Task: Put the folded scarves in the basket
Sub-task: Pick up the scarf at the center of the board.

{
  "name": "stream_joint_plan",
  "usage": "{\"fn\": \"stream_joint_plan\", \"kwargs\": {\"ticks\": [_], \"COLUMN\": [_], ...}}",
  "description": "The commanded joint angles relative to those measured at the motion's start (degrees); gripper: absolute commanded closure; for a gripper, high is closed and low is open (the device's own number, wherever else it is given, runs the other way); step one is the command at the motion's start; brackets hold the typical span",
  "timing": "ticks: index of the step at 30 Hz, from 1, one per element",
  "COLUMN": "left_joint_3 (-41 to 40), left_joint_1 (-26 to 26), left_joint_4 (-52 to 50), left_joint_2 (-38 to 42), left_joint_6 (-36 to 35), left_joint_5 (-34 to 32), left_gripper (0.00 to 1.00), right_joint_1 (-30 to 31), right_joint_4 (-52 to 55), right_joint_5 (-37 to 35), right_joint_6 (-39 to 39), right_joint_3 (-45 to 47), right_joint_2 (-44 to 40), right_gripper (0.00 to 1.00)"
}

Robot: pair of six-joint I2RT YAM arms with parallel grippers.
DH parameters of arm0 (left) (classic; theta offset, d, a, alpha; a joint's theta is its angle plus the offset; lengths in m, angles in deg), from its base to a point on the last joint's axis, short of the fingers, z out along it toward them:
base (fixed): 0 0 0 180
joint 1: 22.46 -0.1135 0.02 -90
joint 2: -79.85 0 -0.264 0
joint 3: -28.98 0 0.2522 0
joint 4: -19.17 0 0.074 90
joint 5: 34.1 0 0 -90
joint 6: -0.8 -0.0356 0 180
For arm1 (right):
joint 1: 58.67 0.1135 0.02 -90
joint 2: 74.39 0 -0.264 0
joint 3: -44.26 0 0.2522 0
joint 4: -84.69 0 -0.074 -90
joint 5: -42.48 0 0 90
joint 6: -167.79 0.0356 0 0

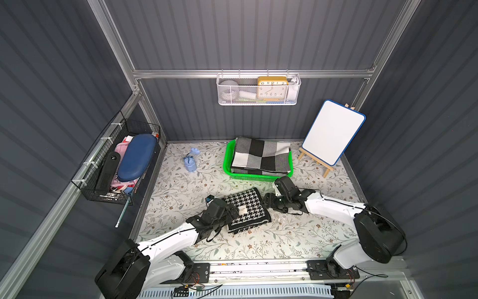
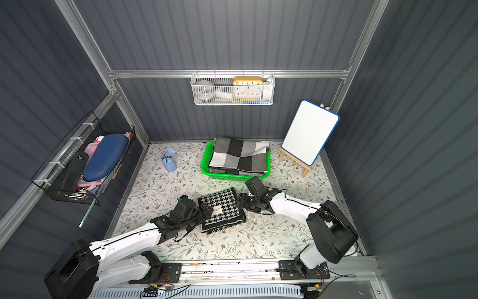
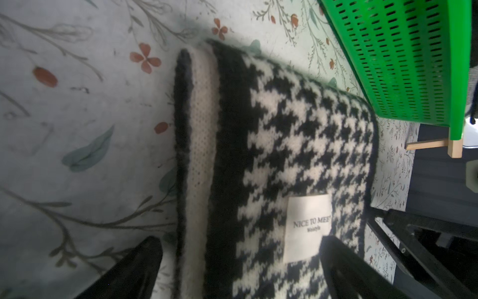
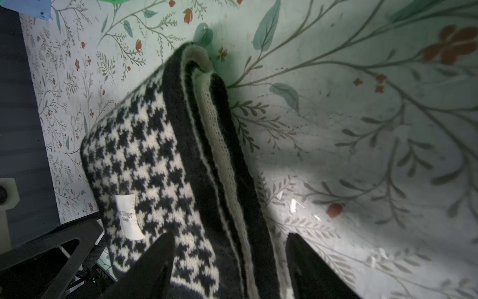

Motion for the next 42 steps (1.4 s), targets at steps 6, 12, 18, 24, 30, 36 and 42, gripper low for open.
{"fn": "stream_joint_plan", "kwargs": {"ticks": [6,12,18,24,30,36,42], "left_joint_3": [-1.56,-1.28,1.65,4.66,10.83,26.57,43.5], "left_joint_1": [-0.45,-0.45,-0.45,-0.36,-0.41,-0.58,-4.24], "left_joint_4": [5.85,10.66,11.06,11.48,13.68,12.56,12.22], "left_joint_2": [-5.83,-7.56,-5.83,2.57,6.49,-4.72,-18.28], "left_joint_6": [1.6,-1.53,-8.3,-17.54,-24.28,-32.89,-39.33], "left_joint_5": [4.46,6.96,7.31,7.46,8.6,4.67,5.61], "left_gripper": [0.01,0.31,1.0,1.0,1.0,1.0,1.0], "right_joint_1": [2.25,3.15,3.56,4.07,4.51,2.96,-6.96], "right_joint_4": [-3.2,-7.16,-12.29,-12.68,-5.79,5.94,7.67], "right_joint_5": [0.21,0.21,7.02,3.52,-4.38,-21.01,-17.2], "right_joint_6": [-0.45,-0.45,5.46,5.83,3.01,-1.31,-2.98], "right_joint_3": [-2.52,-0.64,3.72,9.54,8.56,-1.86,-9.9], "right_joint_2": [6.07,7.83,3.36,-10.59,-24.72,-28.85,-24.13], "right_gripper": [0.28,0.38,1.0,1.0,1.0,1.0,1.0]}}
